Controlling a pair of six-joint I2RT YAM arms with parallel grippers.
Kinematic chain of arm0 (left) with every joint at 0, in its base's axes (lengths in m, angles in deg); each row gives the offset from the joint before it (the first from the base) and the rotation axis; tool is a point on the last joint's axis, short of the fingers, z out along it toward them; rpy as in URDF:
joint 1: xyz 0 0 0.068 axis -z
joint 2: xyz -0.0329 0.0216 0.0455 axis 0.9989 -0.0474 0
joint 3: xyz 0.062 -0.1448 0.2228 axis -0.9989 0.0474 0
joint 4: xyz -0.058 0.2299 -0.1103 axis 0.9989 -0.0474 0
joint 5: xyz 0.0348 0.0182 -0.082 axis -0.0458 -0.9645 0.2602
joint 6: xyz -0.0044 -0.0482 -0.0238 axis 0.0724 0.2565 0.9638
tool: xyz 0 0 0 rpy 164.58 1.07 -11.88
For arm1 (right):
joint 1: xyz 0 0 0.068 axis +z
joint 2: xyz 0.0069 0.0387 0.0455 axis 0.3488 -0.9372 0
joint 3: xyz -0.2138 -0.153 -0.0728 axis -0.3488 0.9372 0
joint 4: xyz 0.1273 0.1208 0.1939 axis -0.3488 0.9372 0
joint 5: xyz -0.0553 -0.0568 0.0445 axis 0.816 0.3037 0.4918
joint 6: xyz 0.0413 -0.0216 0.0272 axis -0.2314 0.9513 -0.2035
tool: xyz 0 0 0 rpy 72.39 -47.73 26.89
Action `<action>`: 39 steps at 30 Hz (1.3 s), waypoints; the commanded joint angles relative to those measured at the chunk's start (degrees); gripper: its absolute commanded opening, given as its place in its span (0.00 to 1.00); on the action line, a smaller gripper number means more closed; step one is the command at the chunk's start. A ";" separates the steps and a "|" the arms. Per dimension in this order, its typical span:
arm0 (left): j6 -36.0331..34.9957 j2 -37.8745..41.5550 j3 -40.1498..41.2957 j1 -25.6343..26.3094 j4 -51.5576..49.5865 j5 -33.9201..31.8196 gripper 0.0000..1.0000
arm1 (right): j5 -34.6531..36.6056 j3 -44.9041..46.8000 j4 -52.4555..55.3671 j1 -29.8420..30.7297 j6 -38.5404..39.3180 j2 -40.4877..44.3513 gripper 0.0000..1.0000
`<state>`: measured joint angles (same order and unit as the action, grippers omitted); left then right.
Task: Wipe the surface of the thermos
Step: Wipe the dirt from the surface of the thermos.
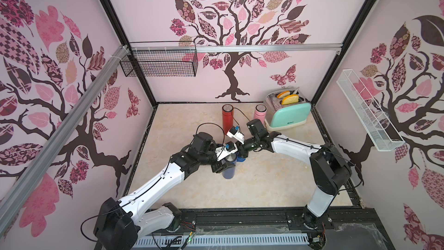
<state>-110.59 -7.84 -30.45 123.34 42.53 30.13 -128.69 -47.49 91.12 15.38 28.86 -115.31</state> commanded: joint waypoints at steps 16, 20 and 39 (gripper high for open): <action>4.43 -0.41 1.27 -0.11 5.28 -7.99 0.00 | 5.92 -0.26 5.09 1.74 -1.56 -8.67 0.00; 9.49 -1.15 1.70 0.18 5.47 -10.59 0.00 | 15.68 3.06 3.93 1.74 -5.22 -4.15 0.00; 20.98 3.03 17.89 6.18 36.10 -29.01 0.00 | 16.18 12.52 -8.43 2.15 -20.21 6.11 0.00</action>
<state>-88.25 -3.49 -14.45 129.81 73.74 8.29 -107.51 -35.64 85.96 16.40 11.53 -108.62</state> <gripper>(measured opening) 0.646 0.070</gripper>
